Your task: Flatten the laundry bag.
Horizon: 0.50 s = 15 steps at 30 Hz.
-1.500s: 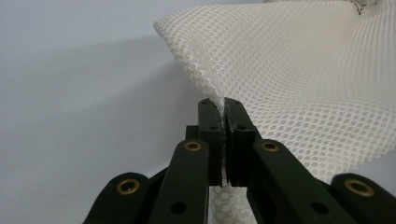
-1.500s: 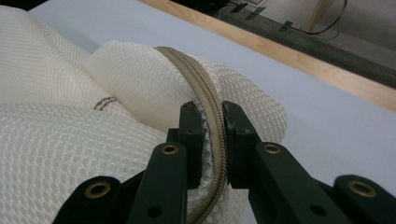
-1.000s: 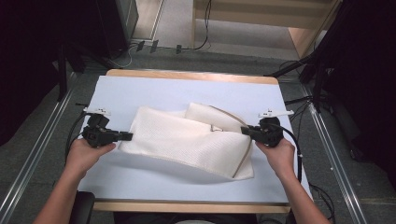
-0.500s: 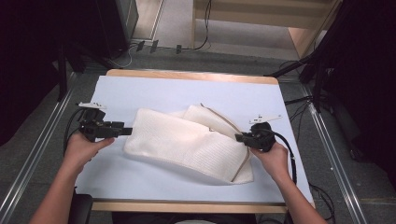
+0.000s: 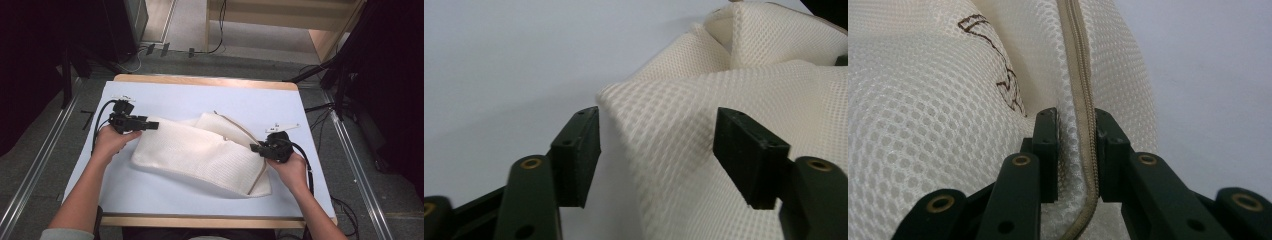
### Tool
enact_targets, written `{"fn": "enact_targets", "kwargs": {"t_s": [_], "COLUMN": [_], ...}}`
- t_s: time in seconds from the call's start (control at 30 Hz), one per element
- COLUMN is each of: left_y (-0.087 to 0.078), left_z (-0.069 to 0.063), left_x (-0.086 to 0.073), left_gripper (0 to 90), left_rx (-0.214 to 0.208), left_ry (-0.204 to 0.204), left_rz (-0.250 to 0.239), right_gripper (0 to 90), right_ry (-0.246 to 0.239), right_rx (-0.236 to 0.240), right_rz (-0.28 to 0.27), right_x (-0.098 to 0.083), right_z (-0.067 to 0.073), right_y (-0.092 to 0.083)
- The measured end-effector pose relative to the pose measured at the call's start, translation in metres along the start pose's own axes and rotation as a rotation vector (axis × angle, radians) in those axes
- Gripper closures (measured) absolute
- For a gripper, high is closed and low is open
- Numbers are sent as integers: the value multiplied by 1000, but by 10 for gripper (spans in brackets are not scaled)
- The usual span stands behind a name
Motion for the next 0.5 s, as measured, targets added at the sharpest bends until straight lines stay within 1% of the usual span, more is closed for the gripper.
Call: {"fn": "enact_targets", "kwargs": {"t_s": [0.03,0.07,0.1,0.13,0.2,0.23,0.27,0.33,0.4,0.43,0.47,0.5], "left_y": [7,7,12,13,13,12,11,11,9,8,8,8], "left_z": [-2,-2,-4,-4,-6,-7,-8,-9,-12,-13,-13,-13], "left_x": [-1,-1,-2,-2,-2,-2,-2,-2,-3,-4,-4,-4], "left_gripper": [655,743,806,847,869,872,873,873,873,873,873,873], "left_rx": [-11,-11,-8,-2,-3,-2,-6,-8,-6,-10,-10,-11], "left_ry": [0,0,14,20,28,30,38,39,50,51,51,54], "left_rz": [23,23,54,65,62,59,61,63,58,57,57,58], "right_gripper": [724,702,668,626,522,486,480,463,456,453,453,446], "right_ry": [-9,-8,-15,-15,-17,-18,-16,-21,-19,-19,-19,-19], "right_rx": [-8,-3,1,-4,-1,-11,-12,4,12,23,23,49], "right_rz": [0,-2,-9,-16,-44,-46,-47,-54,-64,-64,-64,-64], "right_x": [1,2,3,4,9,12,15,24,35,41,41,52], "right_z": [1,2,2,1,-1,-3,-3,-2,-1,0,0,1], "right_y": [2,2,2,0,-3,-4,-4,-3,1,3,3,10]}}
Point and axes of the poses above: each handheld gripper's, and its own axes: y roughly forward along the jaws, x roughly out of its top, z roughly to its left, the point moved 5 cm from there along y, roughly forward along the jaws, and after that the axes turned 6 degrees about -x, right-handed, at the moved point
